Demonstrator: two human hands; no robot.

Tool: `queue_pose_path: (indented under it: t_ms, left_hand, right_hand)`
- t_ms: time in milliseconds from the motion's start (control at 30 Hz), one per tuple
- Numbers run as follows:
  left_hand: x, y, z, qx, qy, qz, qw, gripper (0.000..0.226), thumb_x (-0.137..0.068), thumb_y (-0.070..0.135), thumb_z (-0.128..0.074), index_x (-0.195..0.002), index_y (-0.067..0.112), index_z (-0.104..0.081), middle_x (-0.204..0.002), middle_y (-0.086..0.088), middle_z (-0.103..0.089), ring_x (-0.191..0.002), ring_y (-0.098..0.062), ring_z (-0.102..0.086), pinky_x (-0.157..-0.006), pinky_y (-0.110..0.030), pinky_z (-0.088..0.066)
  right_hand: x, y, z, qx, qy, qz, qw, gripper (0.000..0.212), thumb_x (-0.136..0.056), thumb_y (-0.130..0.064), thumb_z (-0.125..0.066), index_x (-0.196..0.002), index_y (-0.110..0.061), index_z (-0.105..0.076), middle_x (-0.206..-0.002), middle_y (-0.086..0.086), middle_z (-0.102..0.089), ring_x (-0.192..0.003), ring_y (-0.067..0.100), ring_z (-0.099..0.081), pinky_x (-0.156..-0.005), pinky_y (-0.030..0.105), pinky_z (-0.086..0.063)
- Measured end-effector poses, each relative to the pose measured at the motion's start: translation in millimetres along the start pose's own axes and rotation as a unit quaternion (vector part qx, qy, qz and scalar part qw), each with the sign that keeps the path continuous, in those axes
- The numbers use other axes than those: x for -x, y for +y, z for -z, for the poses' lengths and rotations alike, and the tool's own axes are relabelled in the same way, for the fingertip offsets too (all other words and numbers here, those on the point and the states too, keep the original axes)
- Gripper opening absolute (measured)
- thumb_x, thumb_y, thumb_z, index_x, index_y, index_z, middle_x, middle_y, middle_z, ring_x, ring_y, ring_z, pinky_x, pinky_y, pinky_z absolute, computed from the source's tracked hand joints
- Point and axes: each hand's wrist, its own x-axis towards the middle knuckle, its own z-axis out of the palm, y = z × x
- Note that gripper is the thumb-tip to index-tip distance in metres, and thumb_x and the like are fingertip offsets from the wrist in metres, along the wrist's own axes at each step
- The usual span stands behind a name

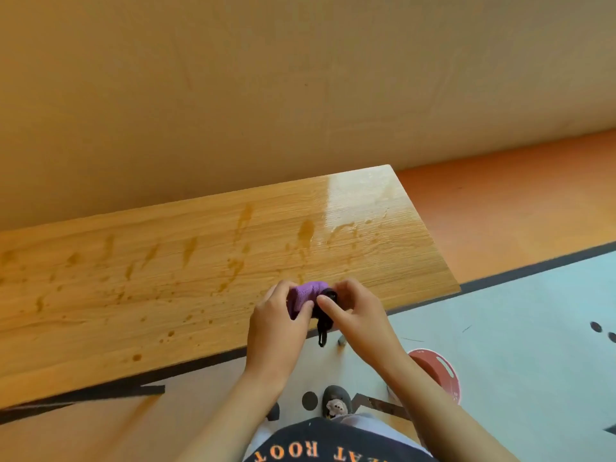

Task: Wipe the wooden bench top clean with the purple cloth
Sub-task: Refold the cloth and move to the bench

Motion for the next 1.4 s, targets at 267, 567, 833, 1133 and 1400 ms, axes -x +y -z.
queue_pose_path:
  t_ms: [267, 567, 833, 1133, 1400]
  left_hand:
    - [20.0, -17.5, 20.7, 0.165, -0.022, 0.091, 0.982, 0.036, -0.078, 0.044, -0.072, -0.111, 0.033, -0.059, -0.103, 0.018, -0.063, -0.1, 0.004, -0.056, -0.079, -0.013, -0.043]
    - [49.1, -91.5, 91.1, 0.179, 0.084, 0.216, 0.956, 0.025, -0.078, 0.033, -0.077, -0.096, 0.028, -0.061, -0.088, 0.011, -0.067, -0.078, 0.008, -0.06, -0.058, -0.007, -0.043]
    - [98.4, -214.1, 204.9, 0.135, 0.161, 0.279, 0.937, 0.014, -0.086, 0.026, -0.069, -0.097, 0.023, -0.062, -0.087, 0.009, -0.067, -0.084, -0.005, -0.062, -0.061, -0.017, -0.047]
    - [178.0, -340.5, 312.1, 0.103, 0.192, 0.35, 0.911, 0.015, -0.083, 0.023, -0.072, -0.095, 0.019, -0.063, -0.086, 0.006, -0.066, -0.08, -0.008, -0.062, -0.057, -0.014, -0.038]
    - [190.2, -395.5, 342.1, 0.112, 0.204, 0.388, 0.892, 0.017, -0.083, 0.023, -0.072, -0.096, 0.021, -0.062, -0.088, 0.008, -0.067, -0.082, -0.007, -0.062, -0.059, -0.021, -0.041]
  right_hand:
    - [-5.5, -12.1, -20.5, -0.108, -0.143, -0.001, 0.984, 0.036, -0.099, -0.038, -0.039, -0.104, -0.017, -0.069, -0.094, 0.0, -0.074, -0.09, 0.011, -0.069, -0.079, 0.028, -0.056]
    - [2.0, -49.4, -114.0, 0.032, -0.313, 0.037, 0.948, 0.035, -0.097, -0.041, -0.044, -0.096, -0.019, -0.07, -0.088, 0.002, -0.073, -0.082, 0.013, -0.07, -0.079, 0.038, -0.057]
    - [1.5, -84.7, -232.1, 0.284, -0.334, 0.148, 0.886, 0.018, -0.095, -0.034, -0.051, -0.105, -0.027, -0.064, -0.098, -0.009, -0.068, -0.086, 0.008, -0.062, -0.078, 0.029, -0.055]
    - [27.1, -103.6, -360.7, 0.354, -0.419, 0.146, 0.823, 0.026, -0.094, -0.028, -0.054, -0.119, -0.022, -0.059, -0.112, -0.003, -0.067, -0.101, 0.012, -0.061, -0.087, 0.027, -0.051]
    - [28.8, -120.8, -440.1, 0.39, -0.473, 0.161, 0.773, 0.029, -0.093, -0.023, -0.057, -0.122, -0.024, -0.056, -0.121, -0.001, -0.061, -0.107, 0.015, -0.058, -0.092, 0.032, -0.051]
